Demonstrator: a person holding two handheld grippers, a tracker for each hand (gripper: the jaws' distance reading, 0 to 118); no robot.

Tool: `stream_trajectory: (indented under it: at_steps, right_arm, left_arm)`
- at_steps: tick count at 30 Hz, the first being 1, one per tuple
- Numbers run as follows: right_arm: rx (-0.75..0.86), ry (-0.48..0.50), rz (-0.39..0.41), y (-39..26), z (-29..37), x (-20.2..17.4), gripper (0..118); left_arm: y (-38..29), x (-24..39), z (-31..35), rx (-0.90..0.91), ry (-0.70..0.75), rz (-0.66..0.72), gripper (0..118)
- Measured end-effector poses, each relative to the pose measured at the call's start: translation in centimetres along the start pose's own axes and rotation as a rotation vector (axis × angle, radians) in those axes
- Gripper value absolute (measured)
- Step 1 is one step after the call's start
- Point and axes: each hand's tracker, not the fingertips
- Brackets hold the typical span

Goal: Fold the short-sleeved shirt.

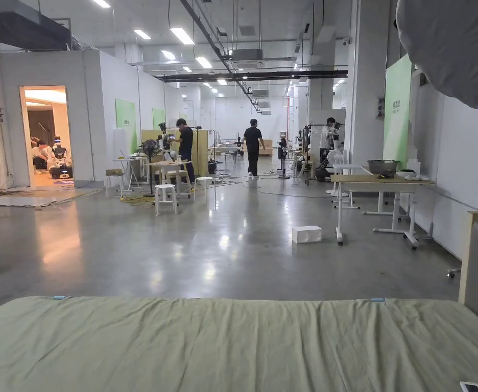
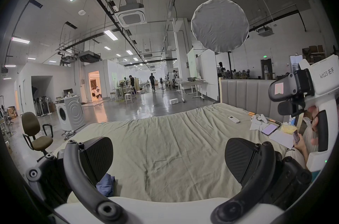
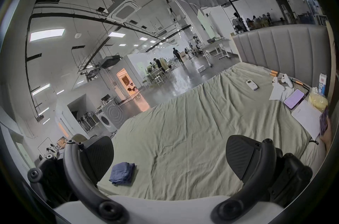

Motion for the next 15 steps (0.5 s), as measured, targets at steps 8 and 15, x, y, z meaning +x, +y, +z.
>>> stream_trajectory:
  at_steps: [8,15]
  right_arm:
    - [0.009,-0.01,-0.001,0.27,0.17,0.33,118]
    - [-0.028,0.12,0.023,-0.23,0.87,0.73,118]
  left_arm:
    - [-0.31,-0.47,-0.04,-0.009,0.006,0.022,118]
    - [-0.77,-0.77,-0.19,-0.024,0.004,0.035,118]
